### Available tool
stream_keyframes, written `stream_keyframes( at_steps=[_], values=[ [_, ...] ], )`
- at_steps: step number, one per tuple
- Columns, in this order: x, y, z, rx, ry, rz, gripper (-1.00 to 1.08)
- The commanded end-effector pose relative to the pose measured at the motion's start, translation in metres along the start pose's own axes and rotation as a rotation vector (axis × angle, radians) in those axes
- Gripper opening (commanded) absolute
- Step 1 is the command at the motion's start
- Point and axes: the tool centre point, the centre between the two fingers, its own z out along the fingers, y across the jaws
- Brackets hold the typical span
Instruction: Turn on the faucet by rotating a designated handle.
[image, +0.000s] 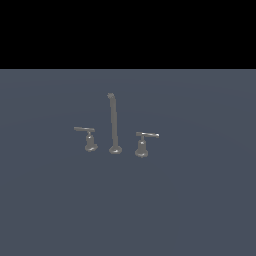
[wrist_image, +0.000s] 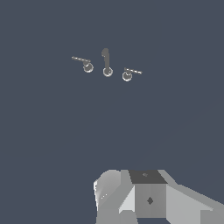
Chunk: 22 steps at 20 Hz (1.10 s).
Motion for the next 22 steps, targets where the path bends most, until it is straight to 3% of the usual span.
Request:
stream_keyframes(
  at_steps=[1, 12, 22],
  values=[
    [0.0, 0.0, 0.0, 0.0, 0.0, 0.0, -1.0],
    [0.011, -0.007, 0.018, 0.0, -0.001, 0.076, -1.0],
    [0.043, -0.02, 0.065, 0.001, -0.003, 0.281, -1.0]
  ],
)
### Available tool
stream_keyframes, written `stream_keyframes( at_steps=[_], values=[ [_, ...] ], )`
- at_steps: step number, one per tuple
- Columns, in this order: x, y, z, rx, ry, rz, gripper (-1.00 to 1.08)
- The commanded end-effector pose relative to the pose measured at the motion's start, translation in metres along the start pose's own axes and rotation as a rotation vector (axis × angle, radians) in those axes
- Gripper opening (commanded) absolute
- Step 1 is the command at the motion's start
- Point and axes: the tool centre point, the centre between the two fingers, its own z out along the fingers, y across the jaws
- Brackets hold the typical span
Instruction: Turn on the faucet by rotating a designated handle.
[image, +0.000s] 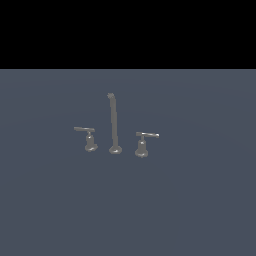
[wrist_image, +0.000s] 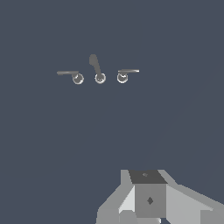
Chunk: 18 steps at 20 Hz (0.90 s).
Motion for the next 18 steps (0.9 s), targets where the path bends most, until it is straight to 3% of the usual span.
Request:
stream_keyframes(
  at_steps=[1, 18],
  values=[
    [0.009, -0.006, 0.015, 0.0, -0.001, 0.064, -1.0],
    [0.082, -0.028, 0.117, 0.002, -0.005, 0.505, -1.0]
  ],
)
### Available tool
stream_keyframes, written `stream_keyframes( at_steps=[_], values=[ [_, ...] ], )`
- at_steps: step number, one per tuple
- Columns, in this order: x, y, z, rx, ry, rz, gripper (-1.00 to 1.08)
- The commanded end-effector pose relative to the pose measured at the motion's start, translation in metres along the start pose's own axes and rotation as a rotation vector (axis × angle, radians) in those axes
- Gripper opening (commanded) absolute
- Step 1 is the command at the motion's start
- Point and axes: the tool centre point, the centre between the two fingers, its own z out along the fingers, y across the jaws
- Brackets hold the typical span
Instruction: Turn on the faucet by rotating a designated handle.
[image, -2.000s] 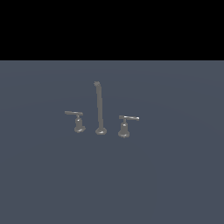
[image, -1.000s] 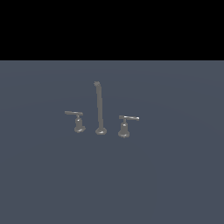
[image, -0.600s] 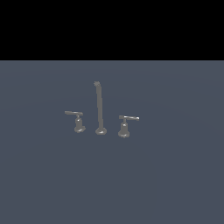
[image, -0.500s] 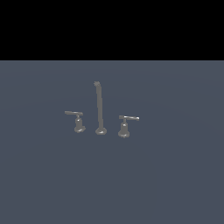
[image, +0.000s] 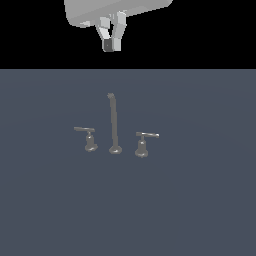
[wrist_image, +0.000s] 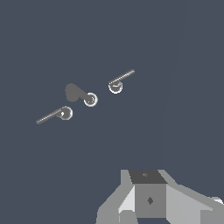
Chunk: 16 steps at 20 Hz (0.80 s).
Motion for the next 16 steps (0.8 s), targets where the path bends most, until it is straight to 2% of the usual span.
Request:
stream_keyframes(
  at_steps=[1, 16],
  values=[
    [0.01, -0.006, 0.015, 0.001, 0.0, 0.066, -1.0],
    [0.074, -0.027, 0.102, 0.001, -0.003, 0.445, -1.0]
  ],
)
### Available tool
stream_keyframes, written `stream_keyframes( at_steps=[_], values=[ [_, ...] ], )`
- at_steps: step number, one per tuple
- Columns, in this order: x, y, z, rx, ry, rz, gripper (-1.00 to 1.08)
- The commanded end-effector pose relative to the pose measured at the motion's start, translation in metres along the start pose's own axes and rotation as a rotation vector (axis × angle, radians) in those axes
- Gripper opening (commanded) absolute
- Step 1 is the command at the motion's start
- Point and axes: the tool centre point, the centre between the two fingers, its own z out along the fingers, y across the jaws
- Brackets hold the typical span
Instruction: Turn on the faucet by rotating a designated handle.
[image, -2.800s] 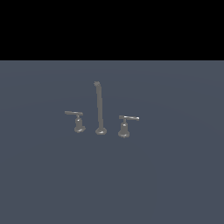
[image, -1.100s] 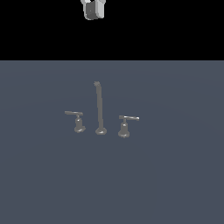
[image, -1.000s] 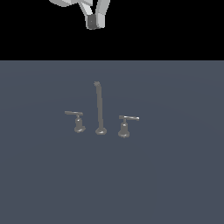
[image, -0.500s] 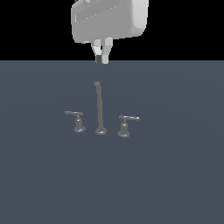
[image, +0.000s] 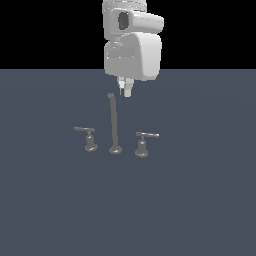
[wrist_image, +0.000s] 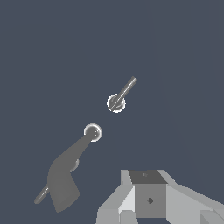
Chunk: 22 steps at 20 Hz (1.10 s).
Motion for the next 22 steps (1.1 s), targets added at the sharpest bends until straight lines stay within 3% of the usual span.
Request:
stream_keyframes(
  at_steps=[1, 22],
  values=[
    [0.01, -0.006, 0.015, 0.0, 0.0, 0.064, -1.0],
    [0.104, -0.025, 0.131, -0.005, 0.003, 0.585, -1.0]
  ],
)
